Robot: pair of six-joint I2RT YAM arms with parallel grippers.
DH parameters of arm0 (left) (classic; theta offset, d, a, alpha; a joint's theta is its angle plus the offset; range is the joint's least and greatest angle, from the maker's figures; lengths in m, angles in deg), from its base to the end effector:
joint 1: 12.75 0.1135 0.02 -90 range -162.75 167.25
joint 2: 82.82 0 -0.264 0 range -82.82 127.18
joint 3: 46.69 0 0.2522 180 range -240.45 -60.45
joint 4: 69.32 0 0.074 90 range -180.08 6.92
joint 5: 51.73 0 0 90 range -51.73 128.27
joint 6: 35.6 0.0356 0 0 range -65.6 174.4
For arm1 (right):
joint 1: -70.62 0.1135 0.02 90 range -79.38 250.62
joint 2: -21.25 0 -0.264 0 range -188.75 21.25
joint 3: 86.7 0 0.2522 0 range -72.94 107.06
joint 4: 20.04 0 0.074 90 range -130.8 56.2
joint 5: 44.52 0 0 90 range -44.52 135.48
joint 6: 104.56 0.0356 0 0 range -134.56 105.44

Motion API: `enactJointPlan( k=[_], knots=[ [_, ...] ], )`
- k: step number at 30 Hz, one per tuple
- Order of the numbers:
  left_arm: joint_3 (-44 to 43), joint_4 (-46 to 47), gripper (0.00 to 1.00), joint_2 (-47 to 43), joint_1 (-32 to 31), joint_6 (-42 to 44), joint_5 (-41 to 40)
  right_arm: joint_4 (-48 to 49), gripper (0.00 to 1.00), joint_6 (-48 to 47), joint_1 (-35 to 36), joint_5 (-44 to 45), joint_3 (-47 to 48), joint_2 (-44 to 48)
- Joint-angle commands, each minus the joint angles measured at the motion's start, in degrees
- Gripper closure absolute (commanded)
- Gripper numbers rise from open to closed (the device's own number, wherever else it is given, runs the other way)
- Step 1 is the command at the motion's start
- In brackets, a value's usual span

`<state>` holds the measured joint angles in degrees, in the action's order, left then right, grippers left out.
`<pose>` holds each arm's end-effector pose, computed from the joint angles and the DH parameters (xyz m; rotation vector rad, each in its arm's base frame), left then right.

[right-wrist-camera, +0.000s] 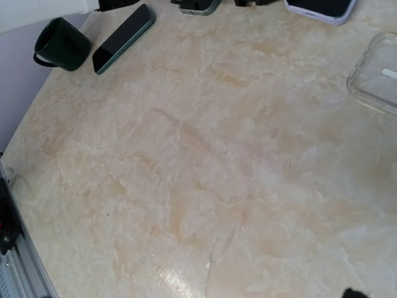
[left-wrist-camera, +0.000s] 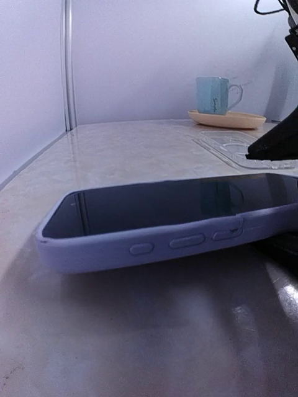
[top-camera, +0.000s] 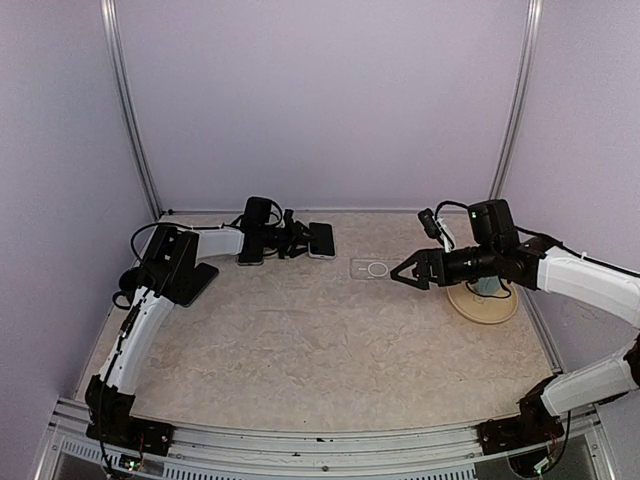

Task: Put the phone into the phone case
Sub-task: Place the phone with the phone case at the center of the board.

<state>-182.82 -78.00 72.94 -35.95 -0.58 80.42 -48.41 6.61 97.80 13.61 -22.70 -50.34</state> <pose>0.5298 -0.2531 0.0896 -0.1190 2.3242 -1.5323 0.2325 0.1405 0.2695 -0.4502 2.2552 1.0680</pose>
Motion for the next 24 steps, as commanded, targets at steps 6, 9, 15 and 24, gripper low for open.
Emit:
enactJointPlan(
  k=[6,9,15,24],
  knots=[
    [-0.6,-1.0,0.48,-0.8,0.4,1.4,-1.4,1.3,0.00,1.0,-0.6,-0.1,-1.1,0.9],
    [-0.6,-2.3,0.46,-1.8,0.5,2.5,-2.6,1.4,0.00,1.0,-0.5,0.0,-1.3,1.1],
    [0.8,-4.9,0.24,-4.7,0.6,6.0,-8.0,1.8,0.00,1.2,-0.5,0.0,-1.7,1.0],
    [6.0,-8.1,0.01,-11.2,0.5,9.2,-13.4,2.5,0.00,1.6,-0.5,-0.4,-1.8,0.3]
  ],
)
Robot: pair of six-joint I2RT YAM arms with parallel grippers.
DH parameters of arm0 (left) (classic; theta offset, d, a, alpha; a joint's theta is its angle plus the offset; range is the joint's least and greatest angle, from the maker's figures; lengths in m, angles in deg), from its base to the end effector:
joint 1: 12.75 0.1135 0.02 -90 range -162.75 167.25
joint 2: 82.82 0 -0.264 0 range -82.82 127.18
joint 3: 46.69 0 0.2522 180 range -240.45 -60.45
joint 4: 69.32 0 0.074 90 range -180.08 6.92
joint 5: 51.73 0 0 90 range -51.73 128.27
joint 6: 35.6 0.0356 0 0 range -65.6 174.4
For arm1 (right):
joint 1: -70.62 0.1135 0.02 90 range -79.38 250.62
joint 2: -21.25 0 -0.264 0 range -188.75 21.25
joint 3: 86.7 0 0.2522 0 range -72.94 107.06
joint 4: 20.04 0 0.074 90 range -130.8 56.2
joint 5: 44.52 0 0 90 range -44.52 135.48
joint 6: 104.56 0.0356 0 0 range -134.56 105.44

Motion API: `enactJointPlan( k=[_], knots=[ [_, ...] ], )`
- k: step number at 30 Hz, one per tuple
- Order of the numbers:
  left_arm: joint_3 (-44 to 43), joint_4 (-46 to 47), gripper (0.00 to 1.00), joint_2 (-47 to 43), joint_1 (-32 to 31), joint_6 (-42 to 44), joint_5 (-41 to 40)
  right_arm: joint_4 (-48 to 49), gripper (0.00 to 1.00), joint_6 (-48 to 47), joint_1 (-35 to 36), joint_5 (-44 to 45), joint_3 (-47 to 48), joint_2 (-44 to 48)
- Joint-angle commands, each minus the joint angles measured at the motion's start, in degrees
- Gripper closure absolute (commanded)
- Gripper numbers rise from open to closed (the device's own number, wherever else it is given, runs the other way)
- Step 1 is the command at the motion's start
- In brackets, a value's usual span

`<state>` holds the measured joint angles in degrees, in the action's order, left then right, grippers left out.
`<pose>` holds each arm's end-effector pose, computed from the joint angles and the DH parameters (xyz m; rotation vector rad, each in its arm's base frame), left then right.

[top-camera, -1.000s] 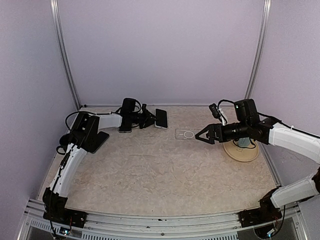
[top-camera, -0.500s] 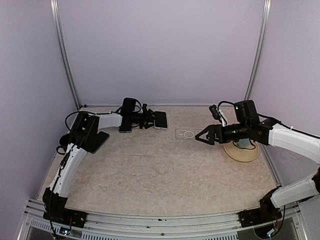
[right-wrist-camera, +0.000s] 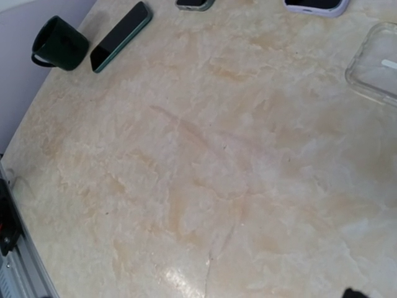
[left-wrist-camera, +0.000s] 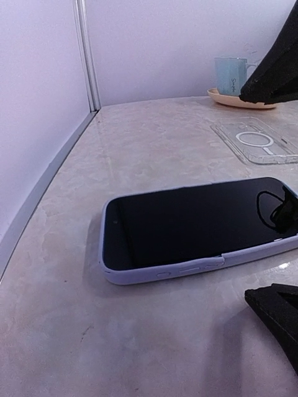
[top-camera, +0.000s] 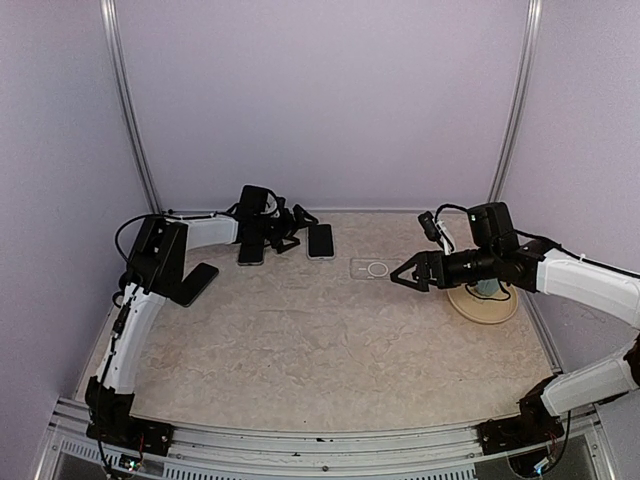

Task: Put the phone into the phone case
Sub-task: Place the phone with the phone case at the center of the board, then move the phone to the center of the board.

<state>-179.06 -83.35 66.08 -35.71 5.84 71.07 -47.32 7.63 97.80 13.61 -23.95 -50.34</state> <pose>0.5241 -0.2430 0.1253 -0.1314 2.3052 -1.3034 0.2316 0.1401 0.2638 -0.4303 2.2662 1.0767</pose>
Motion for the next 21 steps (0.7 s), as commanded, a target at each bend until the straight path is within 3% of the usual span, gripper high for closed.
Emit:
enactJointPlan(
  k=[1,6,9,15,21],
  knots=[
    [2.8,-2.7,0.01,-5.4,0.2,2.9,-4.4,1.5,0.00,0.5,-0.5,-0.5,-0.6,0.2],
    [4.5,-4.9,0.01,-9.5,-0.3,5.9,-8.0,0.7,0.00,0.4,-0.5,0.9,-0.3,-0.1],
    [6.6,-8.6,0.01,-13.8,-1.2,10.1,-14.1,-0.3,0.00,-0.5,-0.5,2.1,-0.4,-0.2],
    [15.9,-13.5,0.01,-24.0,-2.2,16.5,-27.5,-1.5,0.00,-2.9,-0.5,6.5,-0.3,0.0],
    [25.5,-15.9,0.01,-34.0,-2.1,19.8,-35.3,-2.2,0.00,-4.3,-0.5,8.9,0.3,-1.0]
  ],
)
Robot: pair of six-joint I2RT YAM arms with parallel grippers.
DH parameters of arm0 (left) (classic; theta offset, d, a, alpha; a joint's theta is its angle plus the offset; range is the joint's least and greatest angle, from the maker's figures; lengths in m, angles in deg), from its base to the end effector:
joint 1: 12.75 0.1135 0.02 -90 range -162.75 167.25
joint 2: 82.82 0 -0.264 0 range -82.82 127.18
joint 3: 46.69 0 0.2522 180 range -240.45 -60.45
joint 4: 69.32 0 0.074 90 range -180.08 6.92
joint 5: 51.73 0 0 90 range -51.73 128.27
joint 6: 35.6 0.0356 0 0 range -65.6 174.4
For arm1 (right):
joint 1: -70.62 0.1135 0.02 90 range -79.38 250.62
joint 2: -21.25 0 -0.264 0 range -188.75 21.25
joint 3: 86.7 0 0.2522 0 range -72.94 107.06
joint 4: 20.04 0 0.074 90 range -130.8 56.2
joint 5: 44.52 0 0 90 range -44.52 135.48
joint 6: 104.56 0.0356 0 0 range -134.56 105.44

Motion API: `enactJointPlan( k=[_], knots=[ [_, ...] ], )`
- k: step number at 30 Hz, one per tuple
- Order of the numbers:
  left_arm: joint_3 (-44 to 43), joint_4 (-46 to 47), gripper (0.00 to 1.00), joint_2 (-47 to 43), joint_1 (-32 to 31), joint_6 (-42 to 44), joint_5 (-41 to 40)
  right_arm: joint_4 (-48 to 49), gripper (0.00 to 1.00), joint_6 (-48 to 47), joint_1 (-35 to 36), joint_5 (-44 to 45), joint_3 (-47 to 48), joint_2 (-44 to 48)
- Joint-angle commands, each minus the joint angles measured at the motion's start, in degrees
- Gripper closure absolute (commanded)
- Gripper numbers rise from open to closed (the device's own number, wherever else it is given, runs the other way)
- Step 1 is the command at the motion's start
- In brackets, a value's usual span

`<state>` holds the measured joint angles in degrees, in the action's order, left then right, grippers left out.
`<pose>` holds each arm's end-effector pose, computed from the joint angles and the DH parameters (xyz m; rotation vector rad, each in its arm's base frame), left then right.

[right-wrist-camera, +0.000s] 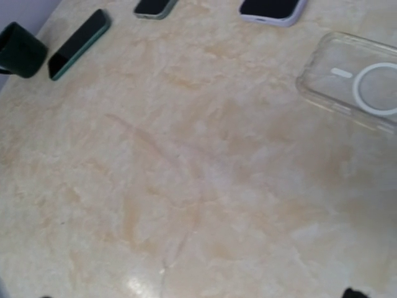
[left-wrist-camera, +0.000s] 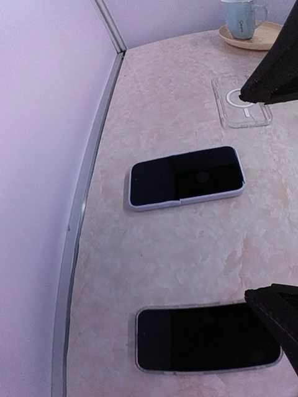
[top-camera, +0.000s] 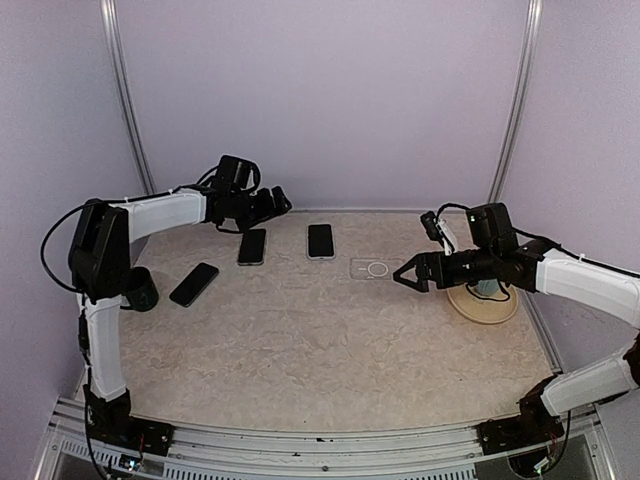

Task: Put the phone into the phone case
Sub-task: Move the phone to the center of the board.

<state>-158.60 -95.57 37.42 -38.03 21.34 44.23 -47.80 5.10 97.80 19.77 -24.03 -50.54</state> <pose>0.4438 -0.2137 0.2429 -0.0914 2.2534 -0.6796 0.2343 0.1377 0.2606 -0.4110 2.2689 0.9349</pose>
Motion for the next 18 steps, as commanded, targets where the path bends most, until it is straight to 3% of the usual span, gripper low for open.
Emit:
enactJointPlan(
  k=[1,7,12,18],
  knots=[
    [6.7,-3.9,0.01,-7.0,0.3,4.8,-9.1,-2.0,0.00,-2.0,-0.5,3.1,0.5,-1.0],
    [20.8,-0.4,0.01,-17.8,4.2,7.3,-8.0,0.0,0.00,-2.3,-0.5,2.8,-0.4,-0.9],
    [25.5,-3.7,0.01,-23.3,7.6,8.9,-12.9,2.5,0.00,-2.5,-0.6,-0.9,-1.0,-1.2],
    [30.2,-4.1,0.01,-24.1,12.4,4.9,-14.5,2.8,0.00,-3.0,-0.5,-1.6,-0.7,-2.2]
  ],
)
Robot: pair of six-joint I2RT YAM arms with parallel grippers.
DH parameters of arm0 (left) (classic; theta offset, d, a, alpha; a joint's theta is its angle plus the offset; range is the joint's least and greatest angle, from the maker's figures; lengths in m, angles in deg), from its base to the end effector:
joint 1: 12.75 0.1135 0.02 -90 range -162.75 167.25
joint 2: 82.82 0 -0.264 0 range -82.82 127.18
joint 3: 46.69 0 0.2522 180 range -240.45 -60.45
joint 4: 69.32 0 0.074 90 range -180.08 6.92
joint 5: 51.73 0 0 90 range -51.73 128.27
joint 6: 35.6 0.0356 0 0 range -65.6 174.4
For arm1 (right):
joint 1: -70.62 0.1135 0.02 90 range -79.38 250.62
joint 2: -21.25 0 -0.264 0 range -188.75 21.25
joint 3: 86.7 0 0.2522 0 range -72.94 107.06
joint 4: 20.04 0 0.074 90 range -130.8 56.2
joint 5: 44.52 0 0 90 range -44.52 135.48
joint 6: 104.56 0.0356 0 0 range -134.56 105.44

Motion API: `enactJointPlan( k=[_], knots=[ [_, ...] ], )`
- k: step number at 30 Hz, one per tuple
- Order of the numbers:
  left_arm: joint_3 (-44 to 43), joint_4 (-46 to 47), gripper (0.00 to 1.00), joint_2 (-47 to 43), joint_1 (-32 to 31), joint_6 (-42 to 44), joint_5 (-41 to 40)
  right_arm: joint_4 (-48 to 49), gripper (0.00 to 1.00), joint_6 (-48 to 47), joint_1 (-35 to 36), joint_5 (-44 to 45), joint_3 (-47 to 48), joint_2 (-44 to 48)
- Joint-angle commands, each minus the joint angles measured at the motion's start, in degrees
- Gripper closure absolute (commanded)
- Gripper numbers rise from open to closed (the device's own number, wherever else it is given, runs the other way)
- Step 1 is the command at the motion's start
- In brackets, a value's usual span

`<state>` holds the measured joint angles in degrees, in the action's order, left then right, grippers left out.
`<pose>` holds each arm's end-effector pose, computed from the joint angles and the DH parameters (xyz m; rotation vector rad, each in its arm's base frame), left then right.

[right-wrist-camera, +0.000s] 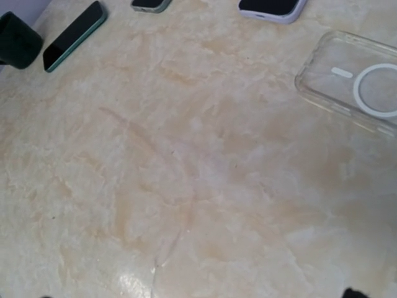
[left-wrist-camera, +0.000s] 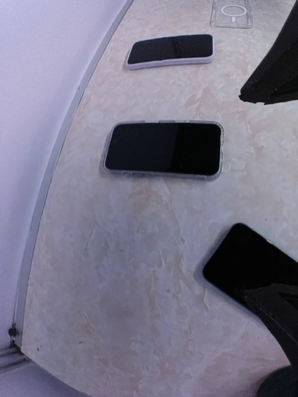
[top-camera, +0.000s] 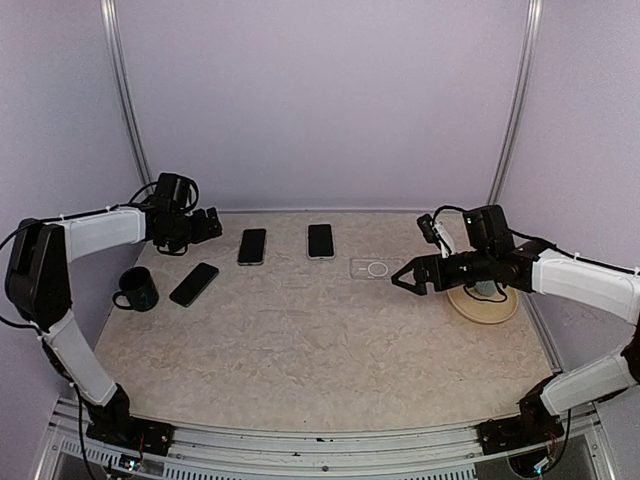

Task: Put the phone into the phone case
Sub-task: Move the phone to the center of the board.

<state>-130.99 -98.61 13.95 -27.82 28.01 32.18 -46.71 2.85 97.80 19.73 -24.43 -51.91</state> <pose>0.3669 -0.0949 0.2483 -0.2822 2.2902 -0.2508 0.2378 0.1395 0.2539 -0.4530 2.2653 0.9144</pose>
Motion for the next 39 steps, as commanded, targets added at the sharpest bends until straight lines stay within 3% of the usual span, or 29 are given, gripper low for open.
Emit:
enactJointPlan(
  k=[1,17,27,39],
  knots=[
    [3.0,-1.0,0.01,-0.1,2.8,-2.3,-2.5,1.7,0.00,-0.8,-0.5,-1.9,-0.5,-0.8],
    [1.0,-0.6,0.01,11.2,6.5,-9.6,-2.8,0.5,0.00,-1.0,-0.5,-1.6,-2.0,0.9],
    [1.0,2.3,0.01,16.3,6.9,-12.2,1.6,0.6,0.00,-0.5,-0.5,-1.8,-2.2,0.6],
    [14.6,12.1,0.01,12.9,5.1,-17.4,10.5,1.3,0.00,0.0,-0.5,-1.4,-2.7,0.3]
  ],
)
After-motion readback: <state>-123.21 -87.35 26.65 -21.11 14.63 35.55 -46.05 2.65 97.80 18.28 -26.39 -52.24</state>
